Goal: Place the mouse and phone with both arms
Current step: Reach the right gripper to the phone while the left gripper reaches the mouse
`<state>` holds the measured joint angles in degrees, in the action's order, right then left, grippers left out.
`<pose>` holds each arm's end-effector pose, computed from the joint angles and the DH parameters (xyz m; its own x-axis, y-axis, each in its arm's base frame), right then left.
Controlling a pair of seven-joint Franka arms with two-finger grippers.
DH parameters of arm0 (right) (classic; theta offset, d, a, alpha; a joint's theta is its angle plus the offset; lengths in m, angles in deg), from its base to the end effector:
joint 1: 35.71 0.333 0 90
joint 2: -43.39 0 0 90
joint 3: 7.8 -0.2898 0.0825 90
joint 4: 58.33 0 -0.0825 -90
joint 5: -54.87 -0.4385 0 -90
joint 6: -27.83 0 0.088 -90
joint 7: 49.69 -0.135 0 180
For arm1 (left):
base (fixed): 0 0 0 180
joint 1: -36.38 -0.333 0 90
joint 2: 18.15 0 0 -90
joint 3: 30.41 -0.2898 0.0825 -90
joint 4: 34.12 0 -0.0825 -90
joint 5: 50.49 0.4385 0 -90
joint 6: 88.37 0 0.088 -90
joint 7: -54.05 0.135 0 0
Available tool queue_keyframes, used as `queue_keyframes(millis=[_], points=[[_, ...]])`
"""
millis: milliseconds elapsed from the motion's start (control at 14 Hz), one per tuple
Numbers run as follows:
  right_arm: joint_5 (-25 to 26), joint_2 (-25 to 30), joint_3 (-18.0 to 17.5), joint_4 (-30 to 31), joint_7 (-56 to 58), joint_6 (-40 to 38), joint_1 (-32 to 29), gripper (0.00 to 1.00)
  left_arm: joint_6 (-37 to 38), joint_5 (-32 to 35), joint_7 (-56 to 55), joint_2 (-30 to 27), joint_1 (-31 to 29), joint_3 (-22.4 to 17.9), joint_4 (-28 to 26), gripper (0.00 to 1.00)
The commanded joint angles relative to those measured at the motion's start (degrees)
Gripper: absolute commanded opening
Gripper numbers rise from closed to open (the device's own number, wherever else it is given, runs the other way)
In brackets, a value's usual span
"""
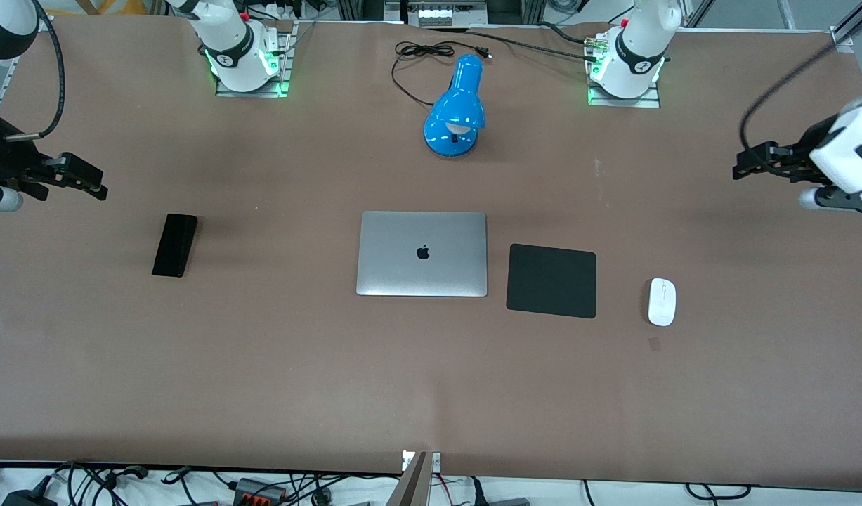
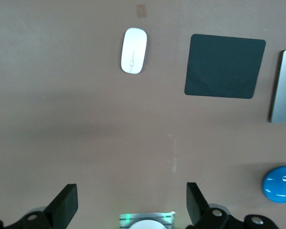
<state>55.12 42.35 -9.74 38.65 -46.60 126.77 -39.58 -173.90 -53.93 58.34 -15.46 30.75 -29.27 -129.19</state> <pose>0.6232 -0.0216 0.5082 0.9997 0.0209 0.0158 0.0208 -0.9998 0.0046 0.5979 0.0386 0.4908 0.9784 -0.0029 -0.2066 0.0131 -0.9970 0.0761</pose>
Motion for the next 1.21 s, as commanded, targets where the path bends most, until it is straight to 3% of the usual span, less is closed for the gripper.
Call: queue_keyframes(millis=[0, 1143], points=[[0.01, 0.33, -0.52, -0.73, 0.34, -1.11, -0.44, 1.00, 1.15, -2.36, 1.16, 1.26, -1.84, 0.18, 1.73, 1.00], [-0.16, -7.92, -0.08, -1.70, 0.34, -2.08, -1.84, 1.00, 0.09, 3.61, 1.16, 2.40, -0.61, 1.84, 3.66, 1.00]])
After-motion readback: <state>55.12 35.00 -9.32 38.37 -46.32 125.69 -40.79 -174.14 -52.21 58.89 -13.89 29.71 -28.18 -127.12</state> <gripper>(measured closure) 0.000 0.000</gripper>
